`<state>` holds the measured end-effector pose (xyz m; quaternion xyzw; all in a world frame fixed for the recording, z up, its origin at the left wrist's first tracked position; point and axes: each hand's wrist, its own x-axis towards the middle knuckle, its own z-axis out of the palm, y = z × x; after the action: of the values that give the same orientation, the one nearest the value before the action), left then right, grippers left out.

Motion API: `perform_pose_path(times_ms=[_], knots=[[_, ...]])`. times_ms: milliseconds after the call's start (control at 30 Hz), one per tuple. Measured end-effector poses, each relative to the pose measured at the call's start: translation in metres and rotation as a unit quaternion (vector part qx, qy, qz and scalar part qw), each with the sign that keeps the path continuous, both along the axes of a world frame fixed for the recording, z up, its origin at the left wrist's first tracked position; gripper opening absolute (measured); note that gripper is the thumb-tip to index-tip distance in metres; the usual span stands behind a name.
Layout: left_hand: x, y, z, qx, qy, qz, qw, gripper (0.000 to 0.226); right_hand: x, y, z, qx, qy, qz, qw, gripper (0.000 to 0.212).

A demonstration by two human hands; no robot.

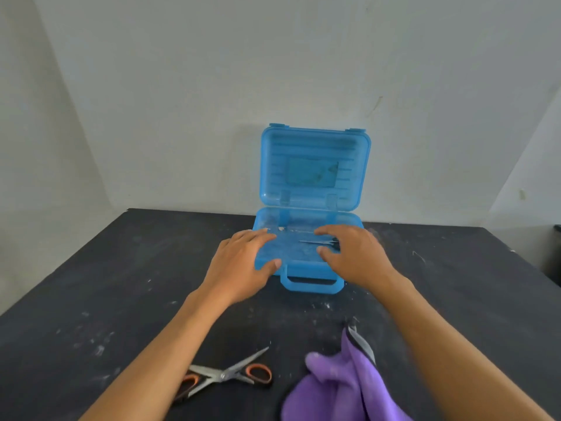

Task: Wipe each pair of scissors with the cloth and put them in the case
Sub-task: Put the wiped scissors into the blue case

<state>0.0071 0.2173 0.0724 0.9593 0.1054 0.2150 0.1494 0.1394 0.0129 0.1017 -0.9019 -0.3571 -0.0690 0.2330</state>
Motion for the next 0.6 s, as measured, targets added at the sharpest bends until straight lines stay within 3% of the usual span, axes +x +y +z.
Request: perform_pose_path(times_ms=[300, 600], knots=[[-0.107, -0.017, -0.016, -0.027, -0.007, 0.017, 0.999, 0.050, -0.111, -0.004, -0.016, -0.001, 0.004, 0.063, 0.998, 0.042], [-0.187, -0.017, -0.060, -0.046, 0.023, 0.076, 0.996, 0.030, -0.179, 0.000, -0.071, -0.107, 0.024, 0.091, 0.990, 0.040]])
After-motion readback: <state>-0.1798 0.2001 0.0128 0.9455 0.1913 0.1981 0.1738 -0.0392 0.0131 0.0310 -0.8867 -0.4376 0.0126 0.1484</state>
